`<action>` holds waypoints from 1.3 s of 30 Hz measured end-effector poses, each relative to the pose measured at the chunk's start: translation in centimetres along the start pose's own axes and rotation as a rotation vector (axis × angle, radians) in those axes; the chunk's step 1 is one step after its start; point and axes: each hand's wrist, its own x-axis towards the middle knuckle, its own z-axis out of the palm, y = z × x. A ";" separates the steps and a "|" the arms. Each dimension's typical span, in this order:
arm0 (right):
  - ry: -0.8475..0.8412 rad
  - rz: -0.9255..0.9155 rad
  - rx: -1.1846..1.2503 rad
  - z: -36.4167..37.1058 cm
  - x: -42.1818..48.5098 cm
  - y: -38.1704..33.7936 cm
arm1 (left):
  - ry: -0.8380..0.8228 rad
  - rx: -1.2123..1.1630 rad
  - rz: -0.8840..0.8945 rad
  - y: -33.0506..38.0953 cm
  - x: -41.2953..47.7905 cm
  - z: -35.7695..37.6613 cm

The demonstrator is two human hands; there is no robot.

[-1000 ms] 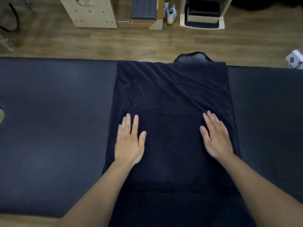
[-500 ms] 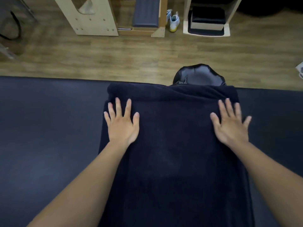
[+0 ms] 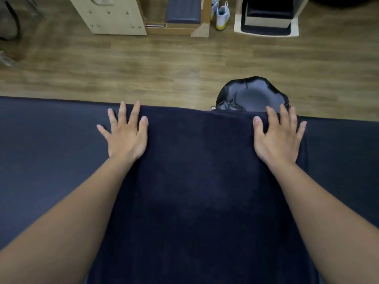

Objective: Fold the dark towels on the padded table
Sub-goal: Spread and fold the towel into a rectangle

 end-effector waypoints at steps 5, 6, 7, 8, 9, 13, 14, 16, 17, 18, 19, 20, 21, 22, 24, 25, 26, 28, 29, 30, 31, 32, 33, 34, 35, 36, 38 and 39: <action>-0.072 -0.008 -0.006 -0.2 0.1 0.3 | -0.091 0.027 -0.031 0.1 0.6 -0.2; -0.122 -0.019 0.012 -0.6 0.2 0.4 | -0.125 -0.014 -0.055 -0.1 0.9 -0.7; -0.168 -0.029 0.076 -1.3 0.3 0.4 | -0.154 -0.109 -0.072 -0.4 1.1 -1.5; -0.190 -0.026 0.190 -2.3 -0.1 0.6 | -0.174 -0.303 -0.086 -0.9 0.9 -2.7; -0.169 -0.015 0.324 -3.4 -0.7 1.1 | -0.172 -0.563 -0.103 -1.7 0.5 -3.8; 0.007 -0.021 0.574 -6.5 -9.4 5.3 | -0.127 -1.040 -0.080 -7.8 -9.2 -6.4; 0.031 -0.005 0.574 -6.5 -13.4 7.1 | -0.110 -0.985 -0.057 -10.1 -13.1 -6.0; 0.029 0.083 0.574 -5.7 -22.4 11.3 | -0.084 -0.885 -0.106 -14.3 -20.9 -4.8; 0.013 0.164 0.594 -5.4 -26.9 13.1 | -0.086 -0.836 -0.137 -16.3 -25.1 -4.4; -0.004 0.263 0.615 -5.2 -31.5 14.7 | -0.076 -0.796 -0.192 -17.9 -29.3 -4.0; -0.026 0.373 0.643 -5.0 -35.8 15.9 | -0.055 -0.777 -0.267 -19.1 -33.3 -3.7; -0.054 0.479 0.664 -4.8 -39.9 16.7 | -0.041 -0.769 -0.353 -20.2 -37.0 -3.2; -0.091 0.566 0.680 -4.6 -43.6 17.1 | -0.052 -0.769 -0.423 -20.9 -40.3 -2.7; -0.135 0.634 0.675 -4.5 -46.5 17.0 | -0.080 -0.777 -0.471 -21.5 -42.8 -2.0; -0.256 0.736 0.694 -4.0 -50.3 16.6 | -0.200 -0.836 -0.504 -21.9 -45.7 -0.6; -0.311 0.764 0.719 -3.1 -50.8 16.8 | -0.256 -0.851 -0.487 -21.9 -45.9 0.3; -0.346 0.779 0.747 -2.6 -51.2 16.8 | -0.281 -0.854 -0.483 -21.7 -46.3 0.7; -0.334 0.792 0.809 -2.1 -51.2 16.8 | -0.250 -0.879 -0.466 -21.2 -46.6 1.2; -0.334 0.798 0.835 -2.2 -51.2 16.9 | -0.210 -0.899 -0.446 -21.0 -47.0 1.5; -0.349 0.787 0.864 -2.2 -51.2 17.1 | -0.190 -0.908 -0.436 -21.0 -47.4 1.7; -0.376 0.759 0.884 -2.3 -51.2 17.4 | -0.202 -0.924 -0.426 -21.1 -47.9 1.9; -0.421 0.721 0.902 -2.3 -51.2 17.8 | -0.245 -0.918 -0.414 -21.4 -48.5 2.0; -0.465 0.685 0.908 -2.3 -51.5 18.2 | -0.292 -0.908 -0.399 -21.8 -49.2 2.1; -0.498 0.650 0.908 -2.5 -51.8 18.5 | -0.345 -0.872 -0.386 -21.9 -49.7 2.1; -0.527 0.623 0.907 -2.3 -52.2 19.0 | -0.404 -0.830 -0.371 -22.1 -50.1 2.0; -0.550 0.601 0.915 -2.4 -52.5 19.1 | -0.464 -0.788 -0.374 -22.2 -50.4 1.9; -0.575 0.570 0.972 -2.3 -52.8 19.2 | -0.524 -0.768 -0.401 -22.4 -50.6 1.5; -0.569 0.558 0.997 -2.3 -52.8 19.2 | -0.531 -0.779 -0.413 -22.5 -50.6 1.3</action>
